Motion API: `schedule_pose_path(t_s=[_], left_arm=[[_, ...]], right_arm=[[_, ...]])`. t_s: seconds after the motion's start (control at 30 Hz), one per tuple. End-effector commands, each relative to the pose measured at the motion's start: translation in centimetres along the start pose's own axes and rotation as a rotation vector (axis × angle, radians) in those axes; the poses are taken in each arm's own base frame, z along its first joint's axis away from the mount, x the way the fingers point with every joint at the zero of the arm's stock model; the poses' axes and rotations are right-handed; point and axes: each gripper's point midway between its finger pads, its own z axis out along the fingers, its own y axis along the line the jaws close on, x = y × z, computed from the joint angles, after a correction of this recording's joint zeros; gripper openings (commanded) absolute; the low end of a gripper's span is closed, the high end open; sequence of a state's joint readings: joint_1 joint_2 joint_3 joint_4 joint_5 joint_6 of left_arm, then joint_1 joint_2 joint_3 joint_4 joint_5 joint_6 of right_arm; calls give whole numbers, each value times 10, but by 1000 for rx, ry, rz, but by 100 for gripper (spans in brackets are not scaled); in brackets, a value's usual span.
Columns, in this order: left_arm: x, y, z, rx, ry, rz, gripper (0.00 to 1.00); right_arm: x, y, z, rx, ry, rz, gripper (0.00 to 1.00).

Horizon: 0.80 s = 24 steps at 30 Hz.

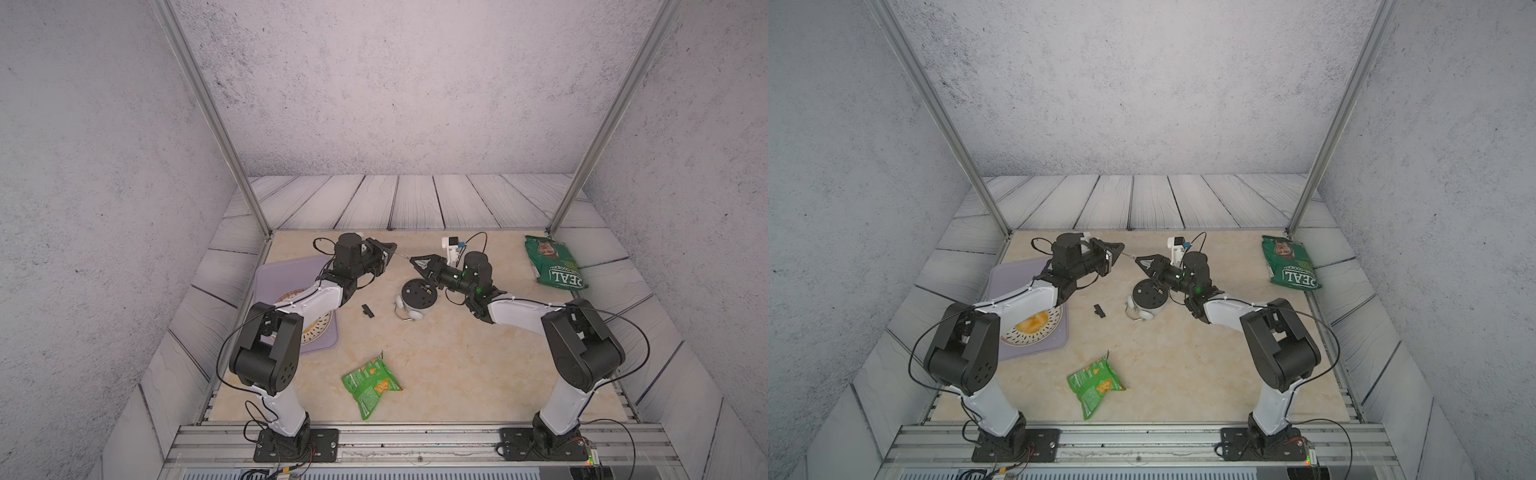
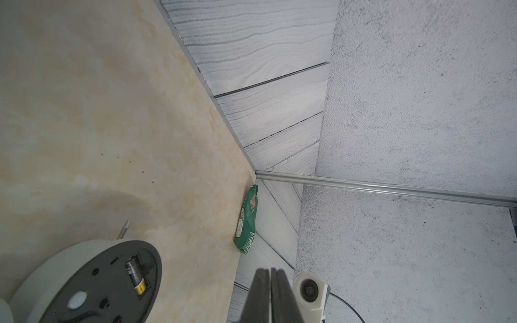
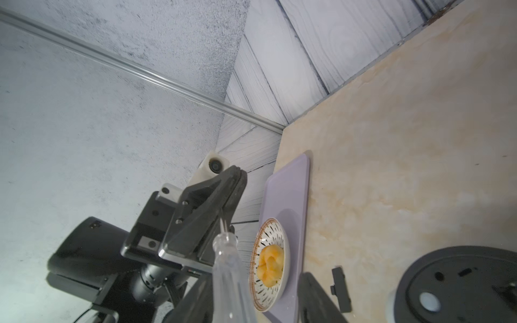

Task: Remove the battery from the alarm
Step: Pick up the screwdriver from the center of the board.

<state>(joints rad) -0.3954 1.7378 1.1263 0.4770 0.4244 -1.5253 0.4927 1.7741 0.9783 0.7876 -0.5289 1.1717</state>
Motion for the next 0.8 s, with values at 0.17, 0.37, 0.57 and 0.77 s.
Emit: schedule_pose_path(t_s=[0.17,0.37,0.57,0.77], left_arm=[[12,-7,4,45,24,-15,0],[15,-4,3,44,34,-29,0],[18,0,2,37,43,-38,0],[23,13,2,-46,99,-24,4]], right_arm=[[-10,2,8,-42,-39,13,40],[-15,-1,7,-38,-58,13,39],[-21,-2,6,-53,-69,28,28],[-19,-10,-7,-44,-65,32,0]])
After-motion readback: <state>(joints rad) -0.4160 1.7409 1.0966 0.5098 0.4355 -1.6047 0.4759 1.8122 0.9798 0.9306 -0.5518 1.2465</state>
